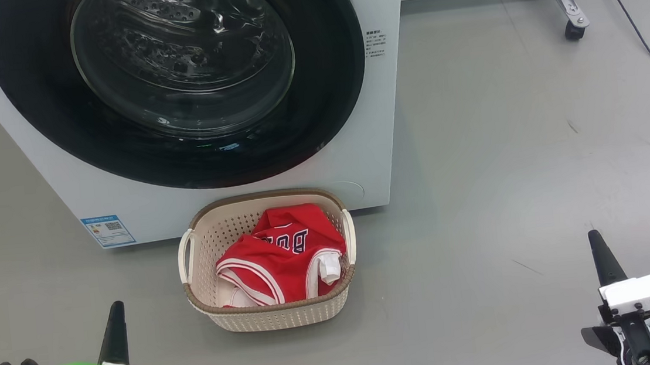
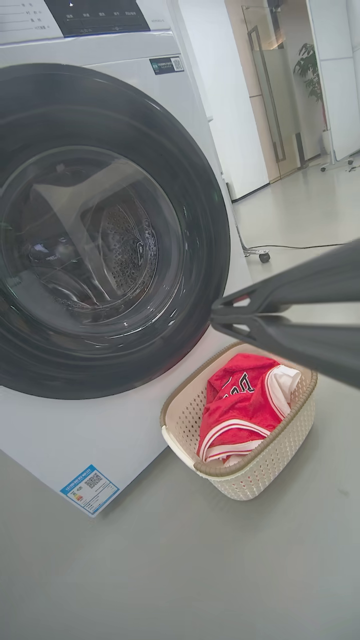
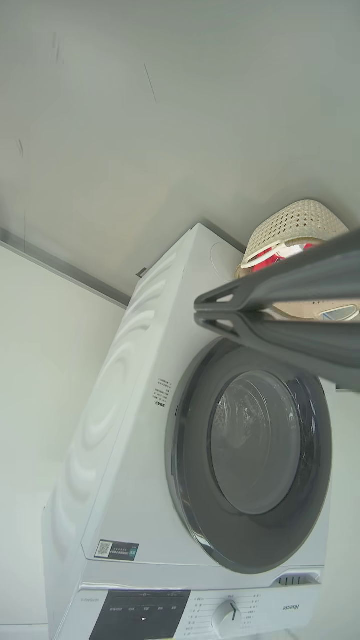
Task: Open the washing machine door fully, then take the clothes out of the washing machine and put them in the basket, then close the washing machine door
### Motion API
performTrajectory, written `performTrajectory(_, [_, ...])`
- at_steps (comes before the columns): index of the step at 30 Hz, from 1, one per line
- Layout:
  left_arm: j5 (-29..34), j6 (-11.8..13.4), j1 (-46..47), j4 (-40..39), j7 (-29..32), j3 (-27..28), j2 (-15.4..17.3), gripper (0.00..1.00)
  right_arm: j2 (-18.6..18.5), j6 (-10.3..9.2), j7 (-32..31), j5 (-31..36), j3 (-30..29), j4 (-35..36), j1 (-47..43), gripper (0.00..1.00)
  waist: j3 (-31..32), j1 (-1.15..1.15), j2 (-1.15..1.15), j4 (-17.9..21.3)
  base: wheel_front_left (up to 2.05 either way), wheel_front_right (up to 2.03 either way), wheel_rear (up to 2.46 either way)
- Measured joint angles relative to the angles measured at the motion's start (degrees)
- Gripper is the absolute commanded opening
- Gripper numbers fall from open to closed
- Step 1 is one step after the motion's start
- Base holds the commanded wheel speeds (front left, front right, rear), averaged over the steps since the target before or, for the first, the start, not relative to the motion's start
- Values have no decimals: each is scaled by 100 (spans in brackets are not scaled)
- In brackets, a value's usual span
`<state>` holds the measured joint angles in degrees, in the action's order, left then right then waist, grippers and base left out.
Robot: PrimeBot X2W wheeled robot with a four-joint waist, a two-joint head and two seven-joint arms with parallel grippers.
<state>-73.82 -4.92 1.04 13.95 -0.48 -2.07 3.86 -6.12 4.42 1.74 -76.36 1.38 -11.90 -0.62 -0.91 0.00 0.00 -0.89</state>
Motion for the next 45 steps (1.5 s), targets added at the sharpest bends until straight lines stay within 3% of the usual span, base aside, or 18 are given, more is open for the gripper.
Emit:
performTrajectory(26, [-1887, -197, 162, 175, 475, 404, -23, 0, 83, 207, -433, -1847, -448, -307, 310, 0, 73, 0, 0, 88, 0, 0, 0])
performTrajectory(45, [-2029, -197, 218, 197, 497, 417, -36, 0, 87, 208, -447, -1893, -470, -348, 366, 0, 75, 0, 0, 89, 0, 0, 0])
